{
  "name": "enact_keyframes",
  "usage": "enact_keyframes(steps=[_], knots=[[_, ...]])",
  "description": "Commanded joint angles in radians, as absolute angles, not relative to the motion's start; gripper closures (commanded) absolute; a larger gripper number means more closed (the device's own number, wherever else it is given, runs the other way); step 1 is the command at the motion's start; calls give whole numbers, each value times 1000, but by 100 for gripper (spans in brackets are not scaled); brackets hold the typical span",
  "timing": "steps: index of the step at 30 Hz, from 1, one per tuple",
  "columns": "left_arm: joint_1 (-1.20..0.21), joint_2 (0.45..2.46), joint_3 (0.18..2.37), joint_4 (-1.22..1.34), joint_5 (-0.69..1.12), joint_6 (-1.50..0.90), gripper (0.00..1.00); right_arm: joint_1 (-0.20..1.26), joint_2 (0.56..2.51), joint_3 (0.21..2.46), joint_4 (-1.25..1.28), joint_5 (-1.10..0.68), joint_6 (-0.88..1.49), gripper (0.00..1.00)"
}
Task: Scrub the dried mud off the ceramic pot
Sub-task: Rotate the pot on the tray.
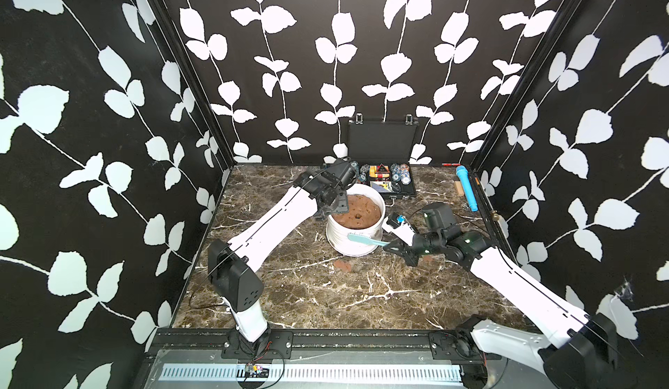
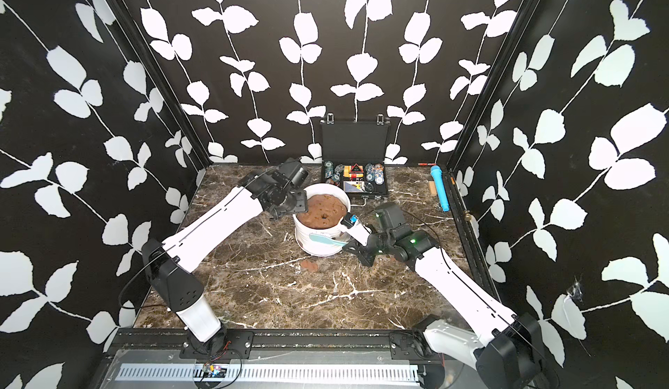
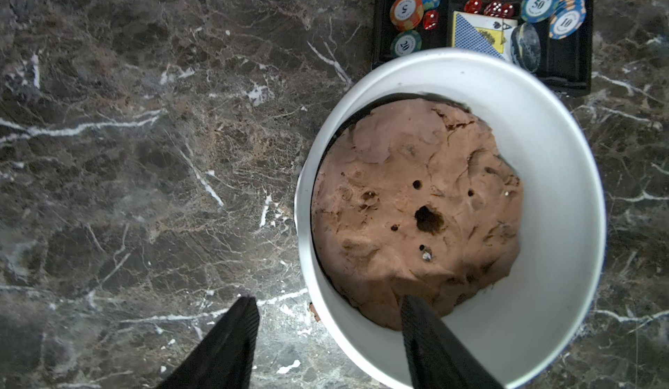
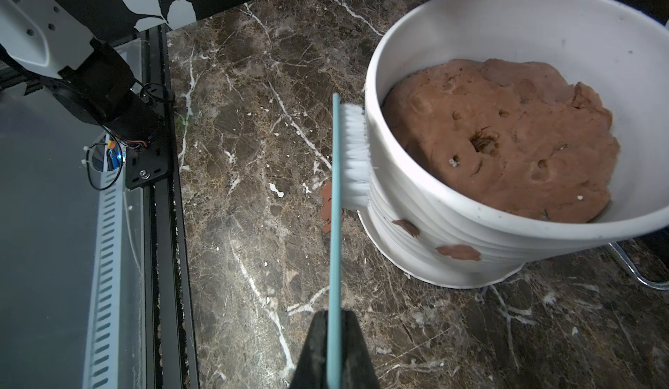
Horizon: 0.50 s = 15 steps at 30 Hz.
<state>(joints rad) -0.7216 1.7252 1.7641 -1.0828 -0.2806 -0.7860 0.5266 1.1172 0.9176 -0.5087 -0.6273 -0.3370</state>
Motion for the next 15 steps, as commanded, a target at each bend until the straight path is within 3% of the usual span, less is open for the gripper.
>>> enact_keyframes(steps=[1,10,15], knots=[[-738,1745,1740,-1121,-323,-907,35,517,1085,918,-505,-643,-341,100],[-753,1758,1666,-1097,-298,-948,44,515,1064,906,-506,-650,-342,100],[-755,1760,1649,-1058,-270,-952,54,514,1059,907,-517,-647,-342,100]])
